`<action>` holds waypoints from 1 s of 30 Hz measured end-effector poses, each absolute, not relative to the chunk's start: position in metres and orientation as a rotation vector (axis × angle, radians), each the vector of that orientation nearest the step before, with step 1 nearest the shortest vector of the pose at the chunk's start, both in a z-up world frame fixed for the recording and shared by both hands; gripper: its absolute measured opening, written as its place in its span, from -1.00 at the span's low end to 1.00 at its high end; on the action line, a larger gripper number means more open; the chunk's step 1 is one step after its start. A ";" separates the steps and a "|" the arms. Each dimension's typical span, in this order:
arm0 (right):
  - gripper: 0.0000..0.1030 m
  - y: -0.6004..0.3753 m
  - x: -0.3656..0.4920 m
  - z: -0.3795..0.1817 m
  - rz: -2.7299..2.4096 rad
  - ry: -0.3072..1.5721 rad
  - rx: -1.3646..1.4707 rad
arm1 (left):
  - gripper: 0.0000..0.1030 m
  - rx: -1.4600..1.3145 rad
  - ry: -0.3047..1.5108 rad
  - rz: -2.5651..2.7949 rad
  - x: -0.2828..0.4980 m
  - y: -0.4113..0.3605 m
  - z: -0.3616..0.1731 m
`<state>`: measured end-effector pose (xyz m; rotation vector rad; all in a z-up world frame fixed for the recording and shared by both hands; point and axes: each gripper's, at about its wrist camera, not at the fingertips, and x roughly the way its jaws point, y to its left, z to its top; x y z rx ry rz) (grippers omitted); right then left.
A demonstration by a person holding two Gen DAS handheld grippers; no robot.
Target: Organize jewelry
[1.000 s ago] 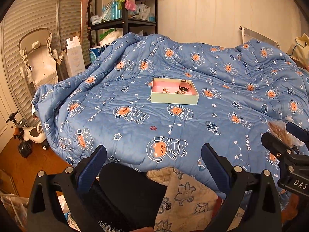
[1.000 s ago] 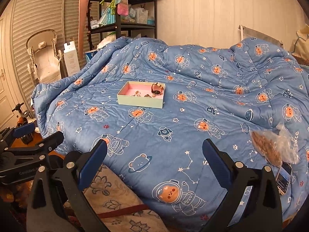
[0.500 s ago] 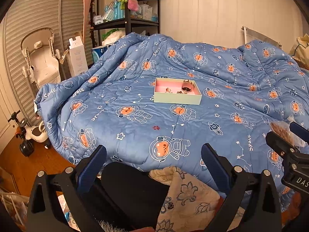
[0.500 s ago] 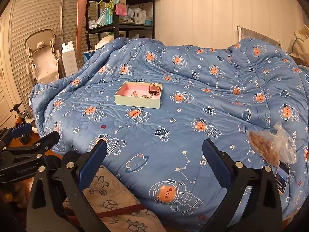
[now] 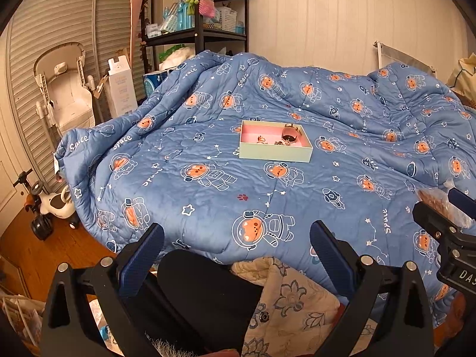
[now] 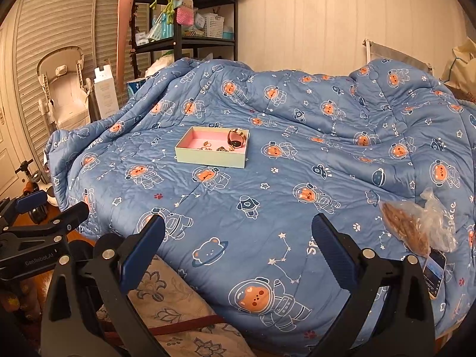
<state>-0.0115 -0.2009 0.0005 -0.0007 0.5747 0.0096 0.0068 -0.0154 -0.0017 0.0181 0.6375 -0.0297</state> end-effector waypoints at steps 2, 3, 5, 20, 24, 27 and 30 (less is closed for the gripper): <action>0.89 -0.201 -0.012 0.000 0.010 0.574 0.000 | 0.87 0.018 0.637 -0.030 0.007 -0.015 -0.002; 0.89 -0.201 -0.012 0.000 0.009 0.575 0.000 | 0.87 0.018 0.637 -0.030 0.007 -0.015 -0.002; 0.89 -0.201 -0.012 0.002 0.008 0.573 -0.001 | 0.87 0.018 0.636 -0.030 0.007 -0.015 -0.001; 0.89 -0.202 -0.012 0.003 0.007 0.572 -0.001 | 0.87 0.020 0.632 -0.029 0.006 -0.015 0.000; 0.89 -0.202 -0.012 0.003 0.007 0.570 0.000 | 0.87 0.017 0.630 -0.028 0.007 -0.015 0.000; 0.89 -0.202 -0.012 0.002 0.007 0.572 -0.002 | 0.87 0.019 0.630 -0.029 0.006 -0.015 0.000; 0.89 -0.203 -0.012 0.001 0.006 0.571 0.000 | 0.87 0.020 0.629 -0.030 0.006 -0.015 0.000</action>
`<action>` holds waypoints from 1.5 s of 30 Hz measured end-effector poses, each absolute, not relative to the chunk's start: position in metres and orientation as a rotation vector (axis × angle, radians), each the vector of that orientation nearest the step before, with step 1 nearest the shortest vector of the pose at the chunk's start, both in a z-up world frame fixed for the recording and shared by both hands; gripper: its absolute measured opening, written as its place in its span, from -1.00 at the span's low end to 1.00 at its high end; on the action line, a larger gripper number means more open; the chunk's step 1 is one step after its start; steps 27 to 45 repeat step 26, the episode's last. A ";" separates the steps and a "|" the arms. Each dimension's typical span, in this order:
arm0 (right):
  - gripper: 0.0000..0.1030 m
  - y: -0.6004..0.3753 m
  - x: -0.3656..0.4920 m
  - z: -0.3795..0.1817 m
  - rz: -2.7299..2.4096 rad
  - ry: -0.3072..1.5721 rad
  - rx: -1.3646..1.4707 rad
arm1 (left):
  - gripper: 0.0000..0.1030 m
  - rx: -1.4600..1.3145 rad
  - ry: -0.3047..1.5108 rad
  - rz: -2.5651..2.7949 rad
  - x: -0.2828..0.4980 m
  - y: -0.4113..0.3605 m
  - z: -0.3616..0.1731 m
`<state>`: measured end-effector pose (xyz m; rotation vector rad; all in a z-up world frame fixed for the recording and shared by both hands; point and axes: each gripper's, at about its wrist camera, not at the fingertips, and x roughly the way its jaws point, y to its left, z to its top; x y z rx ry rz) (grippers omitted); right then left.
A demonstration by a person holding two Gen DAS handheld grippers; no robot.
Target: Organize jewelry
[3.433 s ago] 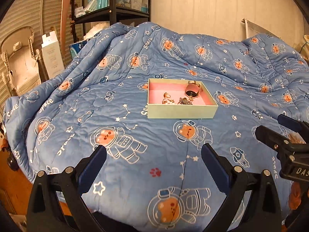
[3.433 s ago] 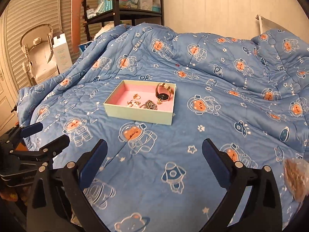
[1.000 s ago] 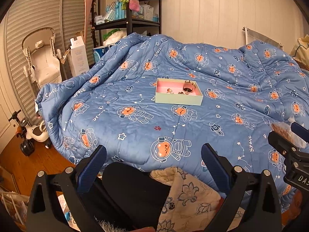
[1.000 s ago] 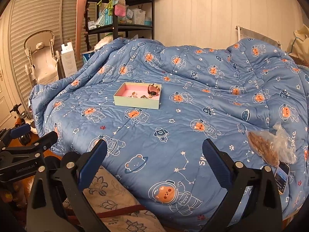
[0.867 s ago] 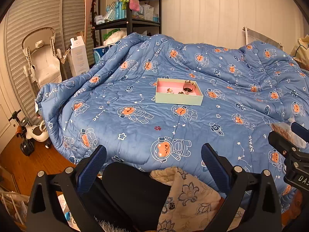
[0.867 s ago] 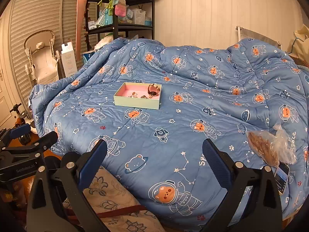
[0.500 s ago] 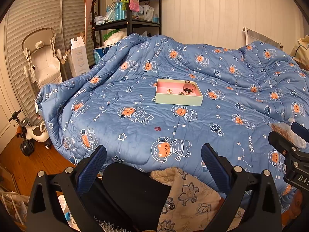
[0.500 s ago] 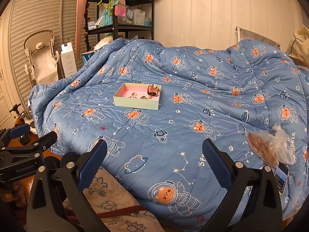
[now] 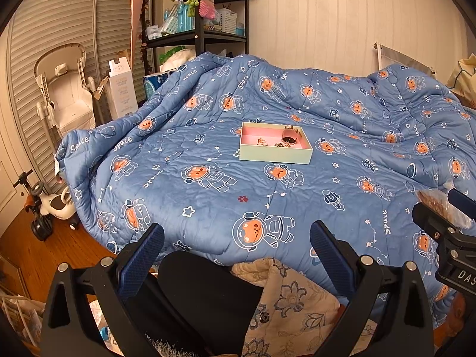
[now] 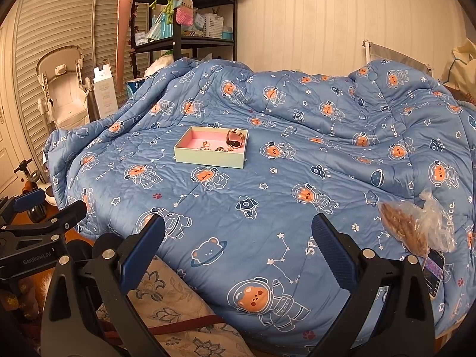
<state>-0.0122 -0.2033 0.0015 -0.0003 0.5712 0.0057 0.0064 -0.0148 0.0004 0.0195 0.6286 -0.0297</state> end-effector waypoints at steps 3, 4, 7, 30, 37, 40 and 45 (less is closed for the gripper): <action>0.89 -0.204 -0.013 0.002 0.005 0.567 0.000 | 0.87 0.022 0.627 -0.030 0.006 -0.016 0.001; 0.89 -0.204 -0.013 0.002 0.004 0.565 -0.001 | 0.87 0.023 0.626 -0.030 0.006 -0.017 0.001; 0.89 -0.203 -0.015 0.003 0.005 0.559 -0.001 | 0.87 0.023 0.625 -0.030 0.005 -0.017 0.002; 0.89 -0.202 -0.017 0.006 0.005 0.546 -0.008 | 0.87 0.025 0.614 -0.033 0.002 -0.021 0.004; 0.89 -0.202 -0.017 0.006 0.005 0.546 -0.008 | 0.87 0.025 0.614 -0.033 0.002 -0.021 0.004; 0.89 -0.202 -0.017 0.006 0.005 0.546 -0.008 | 0.87 0.025 0.614 -0.033 0.002 -0.021 0.004; 0.89 -0.202 -0.017 0.006 0.005 0.546 -0.008 | 0.87 0.025 0.614 -0.033 0.002 -0.021 0.004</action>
